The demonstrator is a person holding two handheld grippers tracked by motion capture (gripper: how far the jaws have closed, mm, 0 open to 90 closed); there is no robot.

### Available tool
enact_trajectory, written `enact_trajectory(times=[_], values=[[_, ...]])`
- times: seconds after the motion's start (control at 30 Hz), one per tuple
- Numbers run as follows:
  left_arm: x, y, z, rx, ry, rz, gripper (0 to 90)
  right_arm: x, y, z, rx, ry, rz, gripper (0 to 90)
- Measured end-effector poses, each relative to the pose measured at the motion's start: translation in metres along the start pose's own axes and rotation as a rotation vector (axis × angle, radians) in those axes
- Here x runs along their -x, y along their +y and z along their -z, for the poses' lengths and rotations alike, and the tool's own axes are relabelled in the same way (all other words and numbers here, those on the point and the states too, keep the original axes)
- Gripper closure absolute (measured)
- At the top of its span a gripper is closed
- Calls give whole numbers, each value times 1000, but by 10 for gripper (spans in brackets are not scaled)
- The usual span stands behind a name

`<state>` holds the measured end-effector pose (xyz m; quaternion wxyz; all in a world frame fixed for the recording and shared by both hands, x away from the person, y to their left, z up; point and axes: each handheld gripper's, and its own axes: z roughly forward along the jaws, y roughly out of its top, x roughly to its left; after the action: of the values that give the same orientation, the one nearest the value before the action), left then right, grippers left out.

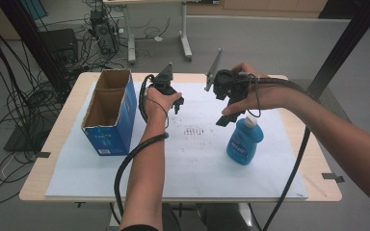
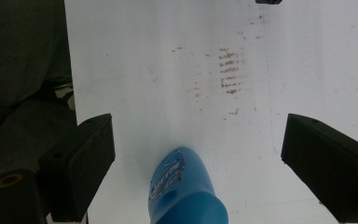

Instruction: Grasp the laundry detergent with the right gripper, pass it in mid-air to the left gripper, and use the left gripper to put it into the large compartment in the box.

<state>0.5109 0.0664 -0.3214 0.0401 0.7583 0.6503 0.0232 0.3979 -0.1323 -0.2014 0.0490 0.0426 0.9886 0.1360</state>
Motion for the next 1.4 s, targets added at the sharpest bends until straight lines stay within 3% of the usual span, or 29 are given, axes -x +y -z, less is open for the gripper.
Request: enact_trajectory(times=[0.37,0.6,1.1,1.4], values=[[-1,-4,1,0,-2,-2,87,-3,-5,4,-4,-10,-16,97],[3,-5,3,2,-1,-9,86,-8,-21,10,-7,-21,-44,97],[12,-10,8,15,7,-23,85,-18,-71,29,19,-63,-125,97],[15,-11,12,25,15,-32,84,-25,-99,31,51,-81,-162,94]])
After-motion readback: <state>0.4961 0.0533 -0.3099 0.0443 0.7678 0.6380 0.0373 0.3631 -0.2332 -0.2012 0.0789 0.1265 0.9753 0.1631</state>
